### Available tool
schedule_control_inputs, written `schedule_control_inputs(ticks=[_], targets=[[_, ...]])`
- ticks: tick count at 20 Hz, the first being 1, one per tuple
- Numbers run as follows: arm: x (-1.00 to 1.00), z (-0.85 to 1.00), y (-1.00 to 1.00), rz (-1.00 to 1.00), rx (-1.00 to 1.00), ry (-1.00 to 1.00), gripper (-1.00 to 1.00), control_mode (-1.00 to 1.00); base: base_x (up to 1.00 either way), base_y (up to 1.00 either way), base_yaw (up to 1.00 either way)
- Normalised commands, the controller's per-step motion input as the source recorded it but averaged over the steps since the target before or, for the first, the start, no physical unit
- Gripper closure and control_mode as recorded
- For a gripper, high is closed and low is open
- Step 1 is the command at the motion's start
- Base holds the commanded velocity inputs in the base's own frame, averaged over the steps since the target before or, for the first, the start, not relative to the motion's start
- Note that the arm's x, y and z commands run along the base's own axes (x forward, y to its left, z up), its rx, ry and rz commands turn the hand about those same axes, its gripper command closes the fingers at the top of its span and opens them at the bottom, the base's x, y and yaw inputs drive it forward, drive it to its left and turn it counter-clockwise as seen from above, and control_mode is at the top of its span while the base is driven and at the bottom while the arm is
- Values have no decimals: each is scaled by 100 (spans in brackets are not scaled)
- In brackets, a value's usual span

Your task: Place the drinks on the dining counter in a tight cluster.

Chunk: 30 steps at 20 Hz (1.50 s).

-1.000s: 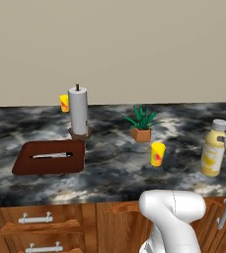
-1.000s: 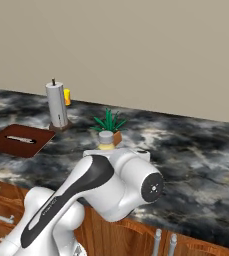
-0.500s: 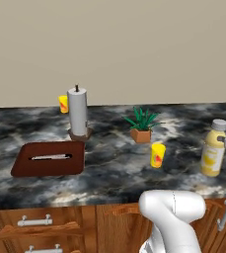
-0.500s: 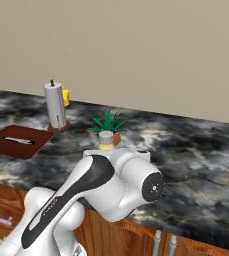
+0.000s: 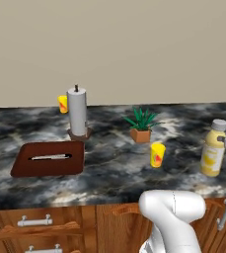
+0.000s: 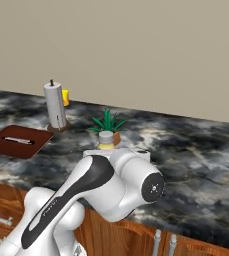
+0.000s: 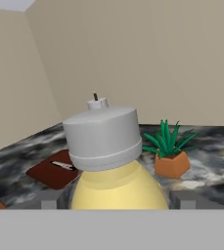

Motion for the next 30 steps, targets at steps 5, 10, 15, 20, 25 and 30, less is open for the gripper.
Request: schedule_control_inputs(ticks=[5, 10, 15, 20, 25, 30], targets=[[0, 0, 0, 0, 0, 0, 100, 100, 12, 17, -3], [0, 0, 0, 0, 0, 0, 100, 100, 3, 8, -2], [40, 17, 22, -15, -7, 33, 100, -100, 0, 0, 0], [80, 45, 51, -25, -20, 64, 100, -100, 0, 0, 0], [90, 29, 10, -14, -16, 44, 100, -100, 0, 0, 0], [79, -9, -18, 5, 2, -3, 100, -100, 0, 0, 0]])
